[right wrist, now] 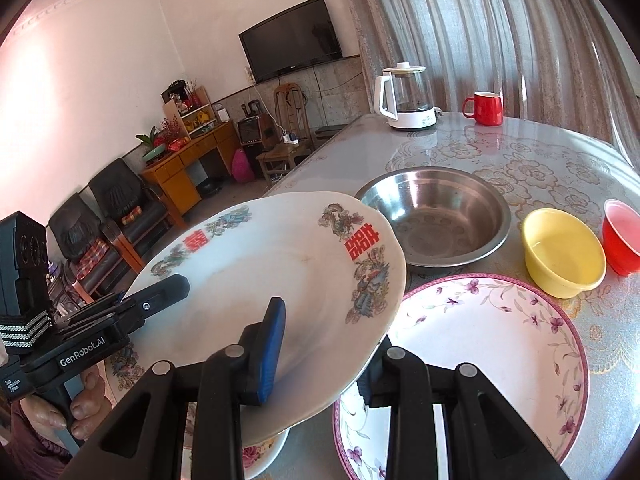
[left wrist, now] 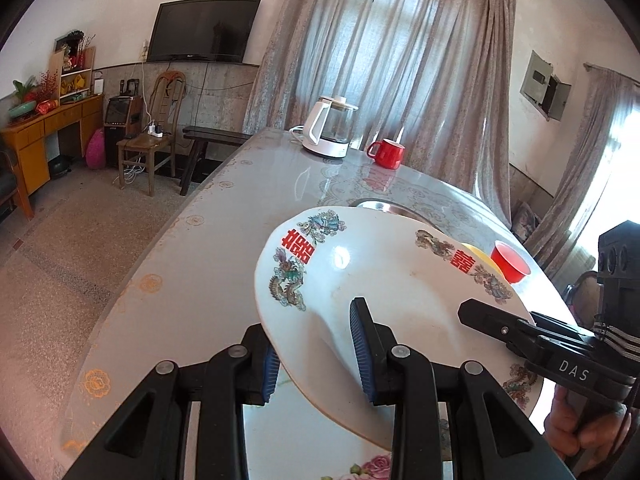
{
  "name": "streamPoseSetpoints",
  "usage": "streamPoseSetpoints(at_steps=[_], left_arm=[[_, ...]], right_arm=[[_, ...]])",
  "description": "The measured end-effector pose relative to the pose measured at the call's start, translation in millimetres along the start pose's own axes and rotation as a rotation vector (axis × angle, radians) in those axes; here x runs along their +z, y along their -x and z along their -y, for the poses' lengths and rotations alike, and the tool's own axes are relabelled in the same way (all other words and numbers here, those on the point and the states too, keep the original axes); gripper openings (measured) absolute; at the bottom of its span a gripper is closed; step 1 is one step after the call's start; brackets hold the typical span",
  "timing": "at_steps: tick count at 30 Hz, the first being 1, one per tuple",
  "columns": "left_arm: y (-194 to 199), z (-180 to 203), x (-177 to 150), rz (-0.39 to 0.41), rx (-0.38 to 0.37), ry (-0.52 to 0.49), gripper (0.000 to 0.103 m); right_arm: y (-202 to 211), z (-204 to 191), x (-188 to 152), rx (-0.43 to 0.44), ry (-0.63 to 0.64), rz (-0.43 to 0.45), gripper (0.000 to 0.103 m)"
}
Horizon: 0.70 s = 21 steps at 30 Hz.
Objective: Organize plates and bowls
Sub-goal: 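Carry the double-happiness plate with the left gripper and lower it onto the purple-flowered plate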
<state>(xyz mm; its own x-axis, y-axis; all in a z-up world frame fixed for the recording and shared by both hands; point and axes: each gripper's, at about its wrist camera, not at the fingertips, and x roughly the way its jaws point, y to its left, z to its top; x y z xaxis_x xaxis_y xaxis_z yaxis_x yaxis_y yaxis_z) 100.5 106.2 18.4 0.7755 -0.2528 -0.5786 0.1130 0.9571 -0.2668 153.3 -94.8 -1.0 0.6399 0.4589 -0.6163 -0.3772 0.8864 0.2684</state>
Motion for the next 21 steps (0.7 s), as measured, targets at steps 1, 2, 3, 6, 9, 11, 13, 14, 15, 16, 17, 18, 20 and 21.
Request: streamPoseSetpoints(at_steps=[1,2,3,6,9,11,13,14,15,16,17,18,20,21], left_arm=[[-0.1,5.0,-0.7,-0.004,-0.008,-0.005,0.032],[0.0,11.1,-1.7,-0.007,-0.018,-0.008,0.032],[-0.3,15.9,-2.6,-0.011,-0.029,-0.013,0.032],[-1.4,32.7,-5.9,-0.02,-0.052,-0.032,0.032],[-3.7,48.6,-9.7,-0.035,-0.078,-0.047,0.032],[-5.2,59.0,-13.4,-0.047,-0.097,-0.058,0.032],[-7.1,68.9,-16.7,-0.057,-0.111,-0.067,0.032],[-8.5,73.6,-17.9,-0.062,-0.118,-0.07,0.032],[-9.4,77.7,-19.5,-0.068,-0.125,-0.074,0.032],[-10.2,81.2,-21.0,-0.074,-0.131,-0.077,0.032],[-10.9,84.8,-22.5,-0.079,-0.138,-0.079,0.032],[-11.5,88.4,-24.3,-0.084,-0.143,-0.084,0.032],[-12.9,93.9,-27.5,-0.094,-0.152,-0.091,0.032],[-14.1,97.0,-28.9,-0.099,-0.156,-0.094,0.032]], right_arm=[[4.7,3.2,-1.9,-0.003,-0.006,0.004,0.03],[9.1,6.4,-4.1,-0.007,-0.011,0.008,0.03],[14.0,9.6,-6.6,-0.011,-0.017,0.011,0.03],[27.2,19.7,-12.7,-0.028,-0.037,0.024,0.03],[37.7,30.1,-19.8,-0.048,-0.056,0.031,0.03],[44.3,37.4,-25.0,-0.059,-0.071,0.034,0.03],[50.8,44.4,-30.0,-0.073,-0.085,0.036,0.03],[53.4,47.5,-32.1,-0.08,-0.09,0.037,0.03],[55.8,50.5,-34.1,-0.087,-0.097,0.038,0.03],[58.4,53.8,-36.1,-0.092,-0.104,0.038,0.03],[60.5,56.5,-38.3,-0.097,-0.11,0.038,0.03],[62.2,58.8,-40.3,-0.102,-0.117,0.038,0.03],[66.2,65.4,-44.9,-0.11,-0.129,0.038,0.03],[68.2,67.5,-47.0,-0.115,-0.133,0.039,0.03]])
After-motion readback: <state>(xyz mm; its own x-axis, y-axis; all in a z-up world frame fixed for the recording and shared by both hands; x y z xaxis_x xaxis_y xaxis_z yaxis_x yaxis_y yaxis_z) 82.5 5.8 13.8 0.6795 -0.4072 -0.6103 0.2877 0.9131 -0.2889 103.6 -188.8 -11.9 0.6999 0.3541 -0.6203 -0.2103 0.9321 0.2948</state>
